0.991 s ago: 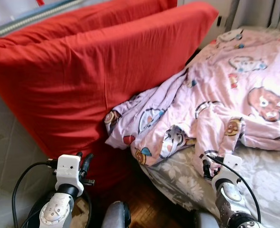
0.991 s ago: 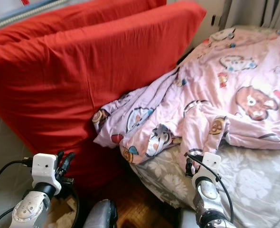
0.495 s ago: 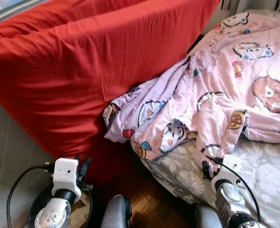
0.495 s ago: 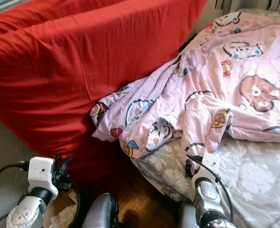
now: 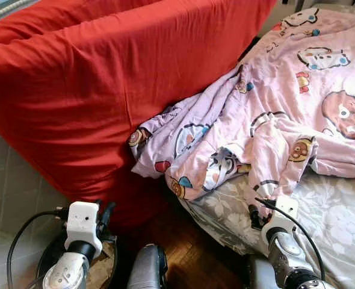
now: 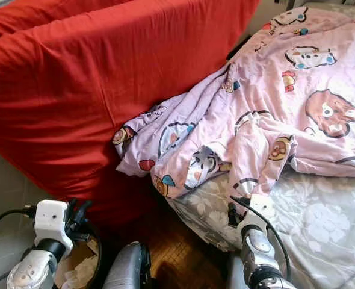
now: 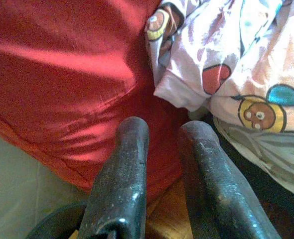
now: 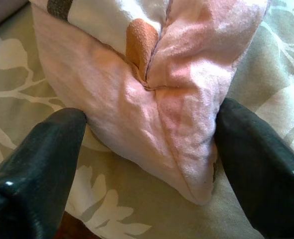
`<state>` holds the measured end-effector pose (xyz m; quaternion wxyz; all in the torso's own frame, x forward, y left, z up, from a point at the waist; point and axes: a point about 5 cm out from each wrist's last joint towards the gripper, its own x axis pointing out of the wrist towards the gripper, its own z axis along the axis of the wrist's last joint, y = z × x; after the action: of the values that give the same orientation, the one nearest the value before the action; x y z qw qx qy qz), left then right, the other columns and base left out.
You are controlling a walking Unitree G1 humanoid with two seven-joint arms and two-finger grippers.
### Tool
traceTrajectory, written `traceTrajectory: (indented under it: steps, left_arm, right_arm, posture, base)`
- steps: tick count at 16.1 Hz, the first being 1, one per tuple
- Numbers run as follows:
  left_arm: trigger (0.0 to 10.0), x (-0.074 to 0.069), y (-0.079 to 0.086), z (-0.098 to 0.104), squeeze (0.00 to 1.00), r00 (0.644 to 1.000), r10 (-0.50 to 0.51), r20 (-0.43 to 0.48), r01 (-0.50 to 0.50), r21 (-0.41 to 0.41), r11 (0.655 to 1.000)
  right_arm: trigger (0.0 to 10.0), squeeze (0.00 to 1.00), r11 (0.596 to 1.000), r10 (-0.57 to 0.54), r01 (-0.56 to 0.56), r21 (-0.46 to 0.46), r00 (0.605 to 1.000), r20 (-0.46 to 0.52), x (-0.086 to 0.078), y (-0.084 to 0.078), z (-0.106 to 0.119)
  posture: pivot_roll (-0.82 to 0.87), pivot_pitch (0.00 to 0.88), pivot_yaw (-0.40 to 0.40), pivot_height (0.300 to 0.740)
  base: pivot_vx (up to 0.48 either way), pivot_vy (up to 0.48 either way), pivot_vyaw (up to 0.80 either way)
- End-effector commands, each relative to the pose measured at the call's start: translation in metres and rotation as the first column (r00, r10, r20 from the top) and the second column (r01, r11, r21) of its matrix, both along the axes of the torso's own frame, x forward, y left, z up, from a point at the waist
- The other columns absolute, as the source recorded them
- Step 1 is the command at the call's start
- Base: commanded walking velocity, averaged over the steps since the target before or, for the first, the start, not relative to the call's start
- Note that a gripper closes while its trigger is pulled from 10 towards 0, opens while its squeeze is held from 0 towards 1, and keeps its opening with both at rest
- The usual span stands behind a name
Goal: Clean up the room
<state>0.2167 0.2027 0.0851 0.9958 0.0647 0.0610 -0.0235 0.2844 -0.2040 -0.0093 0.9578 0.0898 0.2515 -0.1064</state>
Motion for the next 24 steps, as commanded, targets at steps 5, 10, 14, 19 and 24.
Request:
traceTrajectory:
  steps: [5,10,14,19,24]
  left_arm:
    - [10.0,-0.001,-0.001,-0.003,0.00,1.000,-0.003,-0.025,0.003,-0.004,1.000]
    - [10.0,0.002,-0.005,-0.005,0.00,1.000,0.000,-0.023,0.000,-0.017,1.000]
    - [10.0,0.001,-0.004,-0.008,0.00,1.000,0.008,-0.029,-0.008,-0.022,1.000]
    - [10.0,0.010,-0.005,-0.013,0.00,0.999,0.014,-0.035,-0.015,-0.023,1.000]
    - [10.0,0.026,-0.001,-0.028,0.00,0.998,0.032,-0.058,-0.033,-0.024,0.999]
  right_arm:
    - [0.0,0.00,1.000,0.016,-0.016,-0.005,0.999,-0.042,-0.005,0.001,-0.006]
    - [0.0,0.00,0.999,0.030,-0.030,-0.017,0.999,-0.031,0.001,0.001,0.000]
    - [0.0,0.00,0.999,0.049,-0.049,-0.004,0.998,-0.039,0.002,0.006,-0.002]
    - [0.0,0.00,0.998,0.065,-0.065,0.006,0.998,-0.025,0.007,0.011,0.002]
    - [0.0,0.00,0.997,0.076,-0.076,0.000,0.996,0.056,0.019,0.009,0.016]
  posture:
    - [0.17,0.171,0.143,0.610]
    - [0.16,0.150,0.123,0.610]
    - [0.16,0.138,0.114,0.610]
    - [0.14,0.096,0.101,0.610]
    - [0.10,0.020,0.100,0.610]
  base:
    - [0.000,0.000,0.00]
    - [0.000,0.000,0.00]
    - [0.000,0.000,0.00]
    - [0.000,0.000,0.00]
    - [0.000,0.000,0.00]
